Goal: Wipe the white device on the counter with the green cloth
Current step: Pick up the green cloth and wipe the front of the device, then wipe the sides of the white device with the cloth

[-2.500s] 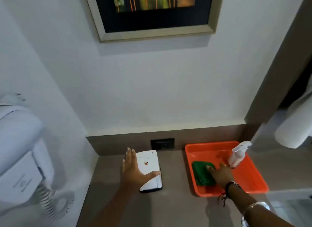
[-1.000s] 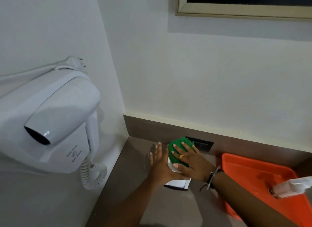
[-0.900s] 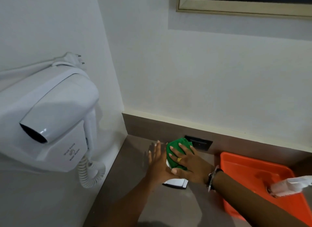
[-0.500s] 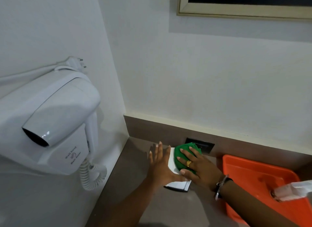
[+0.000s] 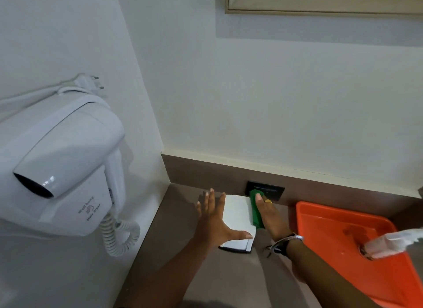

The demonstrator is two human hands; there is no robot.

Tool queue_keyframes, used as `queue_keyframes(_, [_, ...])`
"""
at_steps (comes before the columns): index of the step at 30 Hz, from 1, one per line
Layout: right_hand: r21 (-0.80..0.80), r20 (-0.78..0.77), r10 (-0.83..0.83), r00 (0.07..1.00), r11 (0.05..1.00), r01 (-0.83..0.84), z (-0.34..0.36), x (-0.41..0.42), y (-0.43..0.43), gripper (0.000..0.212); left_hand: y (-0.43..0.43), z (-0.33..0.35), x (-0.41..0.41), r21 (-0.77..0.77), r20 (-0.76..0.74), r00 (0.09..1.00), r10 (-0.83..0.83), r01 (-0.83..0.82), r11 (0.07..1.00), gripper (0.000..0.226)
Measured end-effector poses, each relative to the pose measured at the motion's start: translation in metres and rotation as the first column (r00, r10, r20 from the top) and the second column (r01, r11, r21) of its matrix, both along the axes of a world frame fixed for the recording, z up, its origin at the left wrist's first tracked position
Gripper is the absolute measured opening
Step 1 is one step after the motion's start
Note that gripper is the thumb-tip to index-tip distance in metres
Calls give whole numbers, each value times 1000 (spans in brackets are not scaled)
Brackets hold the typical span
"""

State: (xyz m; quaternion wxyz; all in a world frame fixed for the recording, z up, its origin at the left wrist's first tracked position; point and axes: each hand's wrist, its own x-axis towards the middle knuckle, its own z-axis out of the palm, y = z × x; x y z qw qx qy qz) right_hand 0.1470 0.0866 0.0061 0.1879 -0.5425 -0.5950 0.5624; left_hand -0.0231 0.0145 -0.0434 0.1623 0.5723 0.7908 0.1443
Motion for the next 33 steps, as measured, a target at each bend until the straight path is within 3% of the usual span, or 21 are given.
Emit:
queue_keyframes(5, [-267, -229, -267, 936, 942, 204, -21, 29, 10, 46, -2, 6, -1, -13, -9, 1000, -11, 11, 1000, 145])
queue_keyframes(10, [-626, -372, -589, 718, 730, 275, -46, 65, 5, 38, -3, 12, -2, -2, -58, 998, -41, 41, 999, 147])
queue_keyframes(13, [-682, -428, -675, 601, 678, 276, -53, 80, 6, 51, 3, 21, 1, 72, -31, 989, -146, 148, 986, 151])
queue_keyframes(17, [-709, -464, -717, 520, 653, 267, -52, 77, 7, 71, 20, 37, 11, 122, -81, 925, -370, 378, 918, 126])
queue_keyframes(20, [-665, -442, -721, 533, 663, 345, -45, 63, 6, 78, 28, 36, 18, 53, -234, 866, -443, 466, 883, 104])
queue_keyframes(23, [-519, -381, -623, 683, 756, 400, -43, 43, -5, 69, 30, 25, 22, -30, -295, 831, -471, 485, 874, 91])
queue_keyframes(25, [-472, -416, -486, 769, 838, 275, -37, 24, -16, 67, 29, 19, 20, -48, -314, 828, -464, 474, 879, 87])
queue_keyframes(27, [-465, -448, -446, 775, 856, 224, -33, 12, -20, 68, 33, 18, 19, -73, -322, 822, -469, 473, 878, 86])
queue_keyframes(30, [-459, -442, -512, 736, 835, 305, -29, 14, -30, 57, 35, 19, 20, -97, -346, 807, -478, 476, 874, 88])
queue_keyframes(33, [-353, -371, -423, 827, 888, 296, -29, 19, -51, 51, 34, 19, 21, -81, -319, 819, -478, 479, 874, 83])
